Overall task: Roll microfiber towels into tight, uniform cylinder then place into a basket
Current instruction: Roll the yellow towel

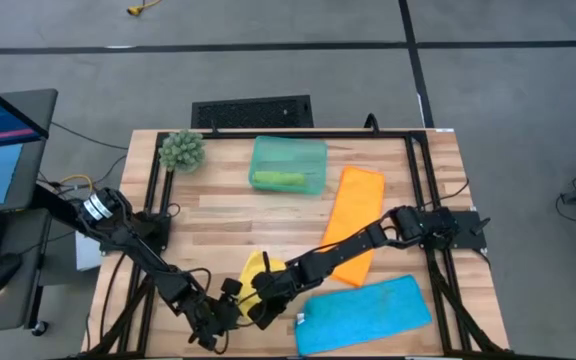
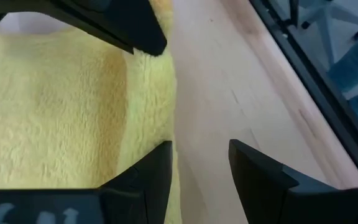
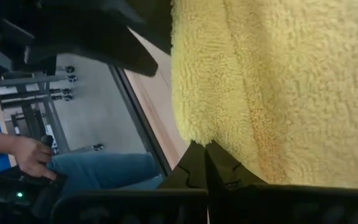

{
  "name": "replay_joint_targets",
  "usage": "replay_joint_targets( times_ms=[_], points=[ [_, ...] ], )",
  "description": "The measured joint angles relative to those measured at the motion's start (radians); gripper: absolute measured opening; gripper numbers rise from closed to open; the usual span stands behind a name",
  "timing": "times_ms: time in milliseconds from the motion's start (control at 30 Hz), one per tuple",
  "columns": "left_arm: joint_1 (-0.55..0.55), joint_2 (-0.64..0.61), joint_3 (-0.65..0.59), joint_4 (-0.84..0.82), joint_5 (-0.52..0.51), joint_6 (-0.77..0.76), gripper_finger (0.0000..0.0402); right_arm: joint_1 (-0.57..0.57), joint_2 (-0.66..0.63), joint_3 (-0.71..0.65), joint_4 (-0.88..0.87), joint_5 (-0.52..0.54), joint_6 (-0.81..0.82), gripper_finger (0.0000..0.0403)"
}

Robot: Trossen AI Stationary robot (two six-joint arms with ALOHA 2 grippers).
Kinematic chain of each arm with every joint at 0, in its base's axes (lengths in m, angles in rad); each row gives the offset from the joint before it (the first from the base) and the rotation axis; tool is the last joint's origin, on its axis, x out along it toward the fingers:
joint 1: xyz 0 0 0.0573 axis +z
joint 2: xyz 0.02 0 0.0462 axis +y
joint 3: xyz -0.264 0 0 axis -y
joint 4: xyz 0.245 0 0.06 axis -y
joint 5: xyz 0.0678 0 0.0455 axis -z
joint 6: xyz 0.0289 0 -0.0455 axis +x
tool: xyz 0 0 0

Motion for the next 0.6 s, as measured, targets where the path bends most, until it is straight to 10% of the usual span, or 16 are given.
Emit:
replay_joint_targets(
  times_ms=[600],
  points=[
    [0.086, 0.0, 0.0, -0.01, 0.049, 0.06, 0.0153, 0.012, -0.001, 0.0, -0.038, 0.011, 0.008, 0.0004]
  ],
)
